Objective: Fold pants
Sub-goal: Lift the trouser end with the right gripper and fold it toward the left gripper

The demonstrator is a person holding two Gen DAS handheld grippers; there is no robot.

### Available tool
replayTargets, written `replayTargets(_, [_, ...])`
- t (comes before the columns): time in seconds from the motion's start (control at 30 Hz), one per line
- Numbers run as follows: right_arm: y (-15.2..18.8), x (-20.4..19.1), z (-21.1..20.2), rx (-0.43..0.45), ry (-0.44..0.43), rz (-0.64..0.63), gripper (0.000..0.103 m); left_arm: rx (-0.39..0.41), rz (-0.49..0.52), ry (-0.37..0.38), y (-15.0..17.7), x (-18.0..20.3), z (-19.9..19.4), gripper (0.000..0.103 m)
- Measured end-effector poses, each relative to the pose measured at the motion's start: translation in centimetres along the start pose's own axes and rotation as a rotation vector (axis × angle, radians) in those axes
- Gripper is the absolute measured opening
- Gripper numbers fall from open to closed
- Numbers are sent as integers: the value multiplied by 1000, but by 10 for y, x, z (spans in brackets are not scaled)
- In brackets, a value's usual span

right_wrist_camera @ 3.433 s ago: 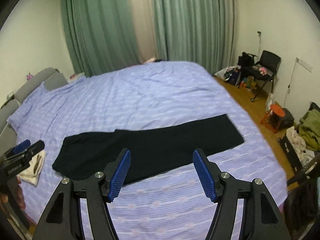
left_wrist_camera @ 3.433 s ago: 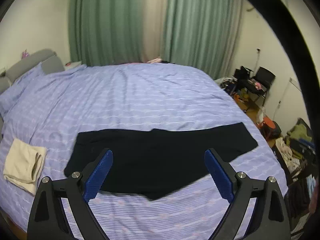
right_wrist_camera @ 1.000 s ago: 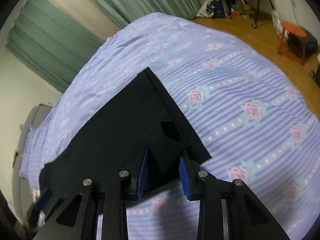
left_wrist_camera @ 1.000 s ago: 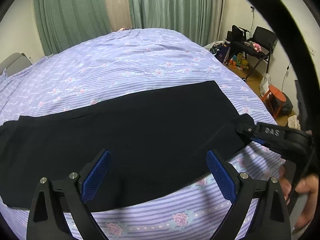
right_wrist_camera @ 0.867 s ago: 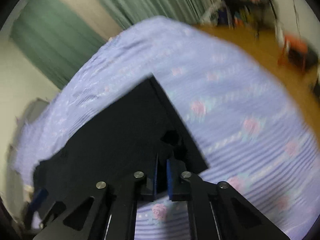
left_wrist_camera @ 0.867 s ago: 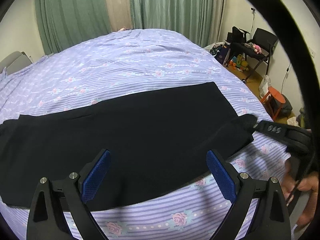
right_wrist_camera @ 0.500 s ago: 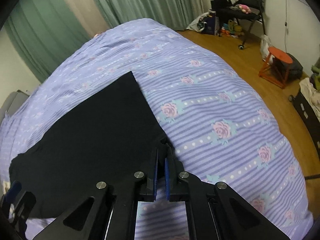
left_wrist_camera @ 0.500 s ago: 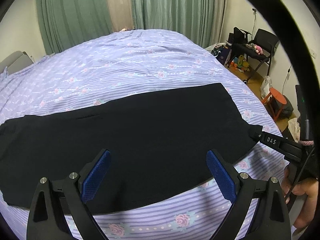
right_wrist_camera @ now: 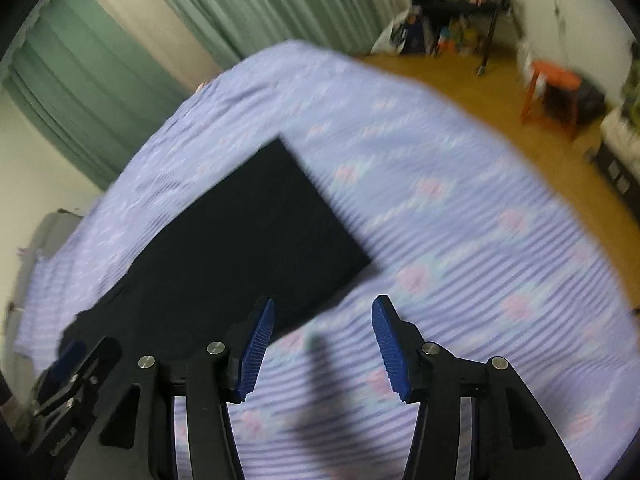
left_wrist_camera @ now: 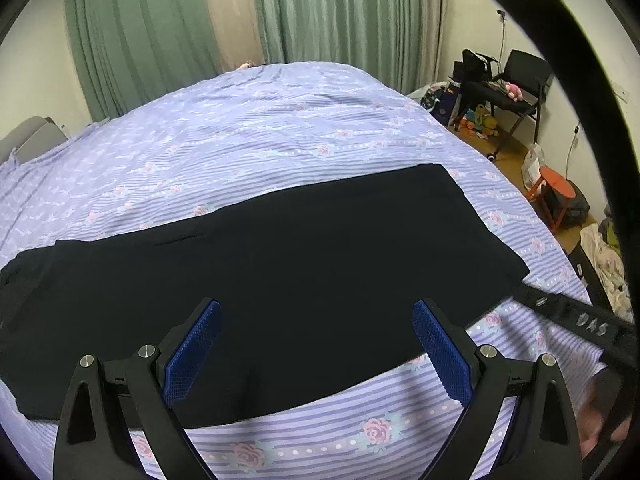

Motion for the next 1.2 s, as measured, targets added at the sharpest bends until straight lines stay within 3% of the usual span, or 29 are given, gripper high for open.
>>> replayTargets(0.13, [10, 4, 24, -53, -166, 100, 53, -5, 2, 6, 2, -1, 3, 98])
replayTargets(0.17, [13, 5, 31, -51, -207, 127, 59, -6, -1, 8, 2, -2, 4, 98])
replayTargets(0.23, [14, 3, 37, -31, -214, 125, 62, -11, -6, 7, 1, -3, 7, 98])
replayTargets(0.3, [8, -1, 45, -20, -223, 133, 72, -9, -7, 7, 1, -3, 9, 98])
replayTargets(0.53, [-22, -25, 64, 18, -136, 87, 75, -6, -13, 3, -1, -5, 8, 98])
replayTargets(0.6, [-30, -28, 58, -6, -127, 82, 58, 1, -8, 2, -1, -5, 4, 98])
replayTargets(0.67, [-37, -28, 38, 44, -197, 79, 47, 20, -11, 7, -2, -8, -1, 98])
replayTargets(0.77, [-41, -27, 17, 139, -198, 64, 47, 21, -36, 14, -4, -12, -2, 98])
replayTargets(0.97, [-58, -4, 59, 42, -155, 166, 37, 9, -39, 13, -3, -10, -2, 98])
replayTargets(1.03, [-60, 4, 65, 32, -181, 191, 29, 13, -29, 8, -2, -8, -3, 98])
replayTargets(1.1, [-62, 5, 66, 24, -164, 184, 11, 10, -25, 5, -1, -9, -3, 98])
replayTargets(1.17, [-62, 3, 58, 11, -157, 165, 7, 2, -31, 10, -3, -9, -2, 98])
replayTargets(1.2, [-64, -2, 45, 47, -144, 139, 7, 4, -36, 14, -4, -10, -3, 98])
Point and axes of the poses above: each gripper's, at about its wrist camera, not at the fingertips, and z roughly the way its jaws point, x to its right, y to its underside, the point moved 1 cm from there along z, roughly the way its jaws point, and after that the axes turned 12 degrees about -x, right-handed, at the moved point
